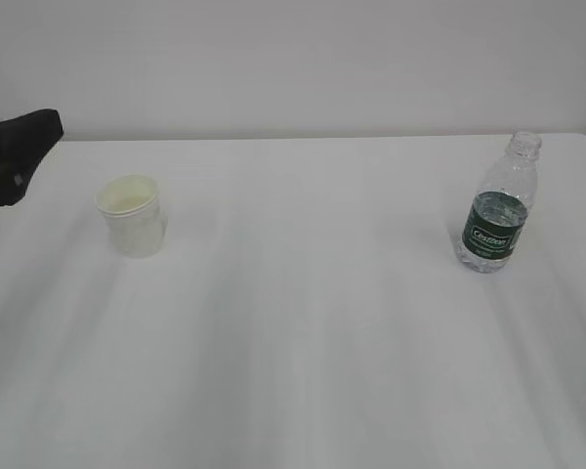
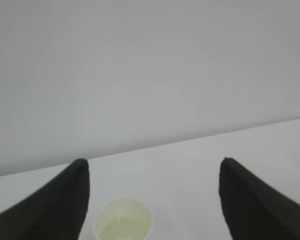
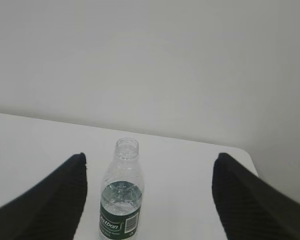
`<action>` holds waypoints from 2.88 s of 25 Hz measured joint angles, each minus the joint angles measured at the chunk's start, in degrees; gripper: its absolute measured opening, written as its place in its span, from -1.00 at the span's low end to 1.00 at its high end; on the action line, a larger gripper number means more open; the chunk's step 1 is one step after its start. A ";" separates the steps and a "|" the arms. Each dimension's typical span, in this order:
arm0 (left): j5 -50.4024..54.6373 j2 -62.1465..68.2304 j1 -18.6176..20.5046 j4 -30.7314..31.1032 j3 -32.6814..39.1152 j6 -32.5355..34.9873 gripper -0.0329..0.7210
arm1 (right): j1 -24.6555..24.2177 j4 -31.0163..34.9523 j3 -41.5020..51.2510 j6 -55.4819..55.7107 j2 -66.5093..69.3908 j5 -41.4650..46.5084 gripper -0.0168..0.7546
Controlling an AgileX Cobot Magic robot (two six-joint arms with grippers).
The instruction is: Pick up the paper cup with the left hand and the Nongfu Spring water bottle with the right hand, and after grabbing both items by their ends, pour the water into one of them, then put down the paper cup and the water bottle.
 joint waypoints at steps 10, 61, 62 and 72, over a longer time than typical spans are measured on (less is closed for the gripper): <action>13.06 -10.47 0.00 0.00 0.28 0.00 0.62 | 0.00 0.00 0.00 0.00 -11.21 12.42 0.58; 81.01 -65.70 0.00 -8.28 -0.68 -0.04 0.51 | 0.00 3.05 -12.34 -1.55 -36.73 75.44 0.58; 81.80 -65.70 0.00 -8.96 -1.31 -0.04 0.51 | 0.00 3.05 -12.34 -1.77 -36.73 75.70 0.58; 94.98 -65.70 0.00 -8.79 -7.45 1.72 0.50 | 0.00 3.05 -12.34 -2.44 -36.73 76.98 0.58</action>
